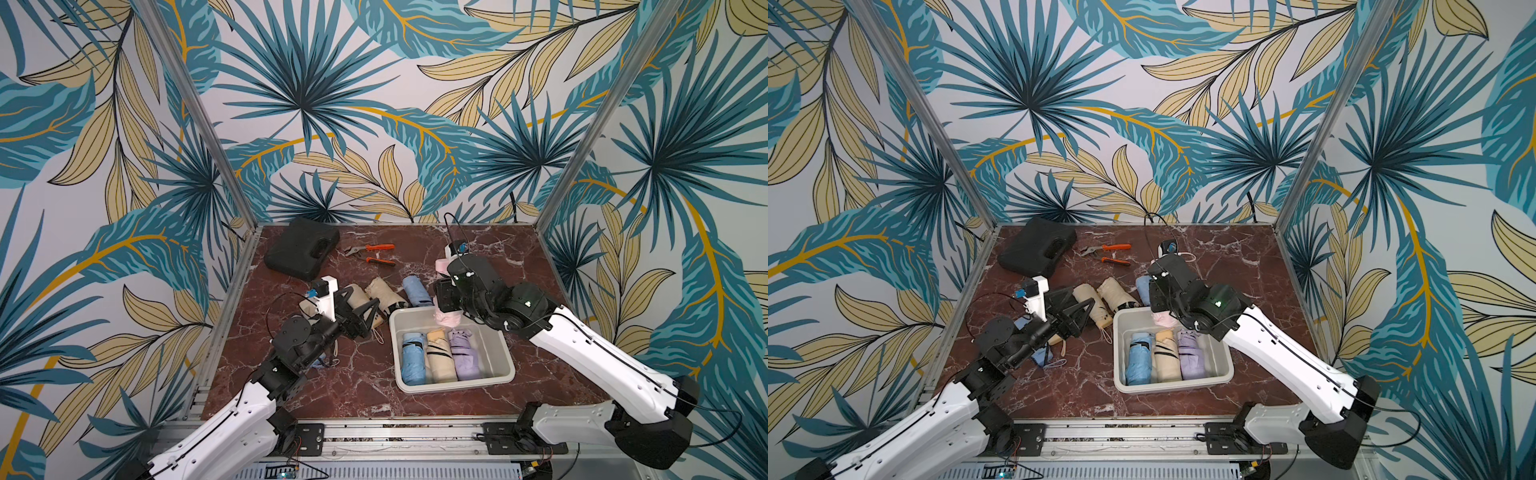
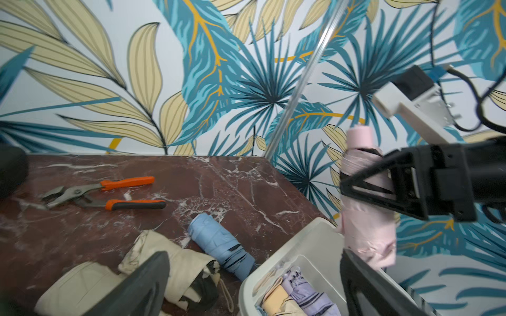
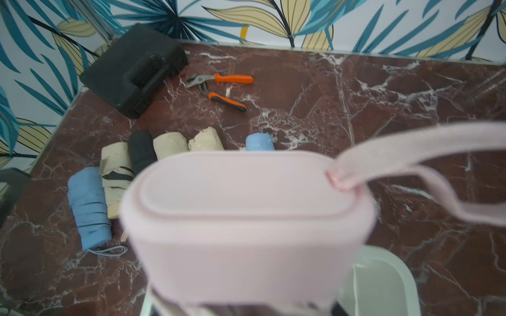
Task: Put the umbrella into the storage box
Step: Pick up the umbrella from the center of the board, then place the umbrella in the storage box.
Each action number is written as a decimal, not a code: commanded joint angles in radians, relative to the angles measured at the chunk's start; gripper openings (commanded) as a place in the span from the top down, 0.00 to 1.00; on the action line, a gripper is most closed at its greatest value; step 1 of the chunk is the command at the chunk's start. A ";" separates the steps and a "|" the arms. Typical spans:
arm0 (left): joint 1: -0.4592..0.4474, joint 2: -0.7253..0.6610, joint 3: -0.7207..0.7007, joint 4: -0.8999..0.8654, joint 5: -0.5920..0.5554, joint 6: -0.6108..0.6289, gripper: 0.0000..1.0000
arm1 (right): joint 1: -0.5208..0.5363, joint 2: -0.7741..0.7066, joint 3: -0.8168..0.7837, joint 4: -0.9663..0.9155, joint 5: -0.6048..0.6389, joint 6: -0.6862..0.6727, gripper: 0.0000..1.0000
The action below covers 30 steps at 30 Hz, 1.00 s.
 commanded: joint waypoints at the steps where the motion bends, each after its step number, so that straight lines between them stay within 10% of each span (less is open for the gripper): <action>1: 0.013 -0.041 0.019 -0.260 -0.185 -0.103 0.00 | -0.001 -0.033 -0.056 -0.149 0.001 0.053 0.66; 20: 0.131 -0.133 0.111 -0.820 -0.311 -0.330 0.00 | -0.143 -0.031 -0.366 -0.151 -0.029 0.107 0.64; 30: 0.189 -0.132 0.150 -1.032 -0.356 -0.518 0.00 | -0.164 -0.024 -0.443 -0.061 0.000 0.130 0.12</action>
